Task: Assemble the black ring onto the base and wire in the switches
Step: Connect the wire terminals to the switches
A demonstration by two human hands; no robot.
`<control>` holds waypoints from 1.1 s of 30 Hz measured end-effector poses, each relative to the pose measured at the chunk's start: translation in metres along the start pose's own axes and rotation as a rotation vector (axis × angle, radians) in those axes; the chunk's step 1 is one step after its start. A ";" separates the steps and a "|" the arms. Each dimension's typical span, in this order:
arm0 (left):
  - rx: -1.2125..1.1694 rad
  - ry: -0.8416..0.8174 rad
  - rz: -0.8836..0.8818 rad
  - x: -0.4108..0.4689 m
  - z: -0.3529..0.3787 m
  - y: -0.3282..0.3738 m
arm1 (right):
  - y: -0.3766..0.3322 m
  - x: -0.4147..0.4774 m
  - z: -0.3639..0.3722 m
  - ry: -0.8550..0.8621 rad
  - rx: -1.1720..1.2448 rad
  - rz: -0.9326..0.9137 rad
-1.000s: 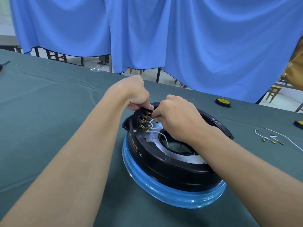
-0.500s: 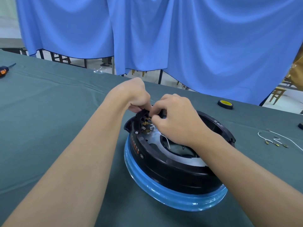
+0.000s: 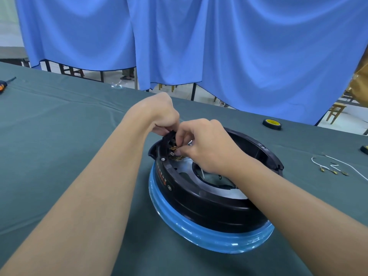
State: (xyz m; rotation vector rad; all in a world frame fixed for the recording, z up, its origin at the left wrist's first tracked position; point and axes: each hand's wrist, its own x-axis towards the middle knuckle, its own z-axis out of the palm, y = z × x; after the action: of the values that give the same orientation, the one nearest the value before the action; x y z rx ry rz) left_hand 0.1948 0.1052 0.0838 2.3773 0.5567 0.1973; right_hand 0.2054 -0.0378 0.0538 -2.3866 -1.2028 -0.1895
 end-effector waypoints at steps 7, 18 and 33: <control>0.000 -0.011 0.001 -0.002 -0.001 0.001 | 0.004 0.000 -0.004 0.000 0.062 -0.017; 0.000 -0.007 0.003 -0.003 -0.001 0.000 | 0.006 0.002 -0.009 -0.059 -0.027 -0.065; -0.028 0.001 -0.008 0.000 0.000 0.000 | 0.005 0.004 -0.008 -0.072 -0.070 -0.082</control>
State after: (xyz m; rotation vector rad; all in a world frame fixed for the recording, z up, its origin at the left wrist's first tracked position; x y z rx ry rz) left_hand 0.1948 0.1049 0.0835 2.3473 0.5603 0.2020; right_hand 0.2126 -0.0414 0.0609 -2.4247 -1.3487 -0.1757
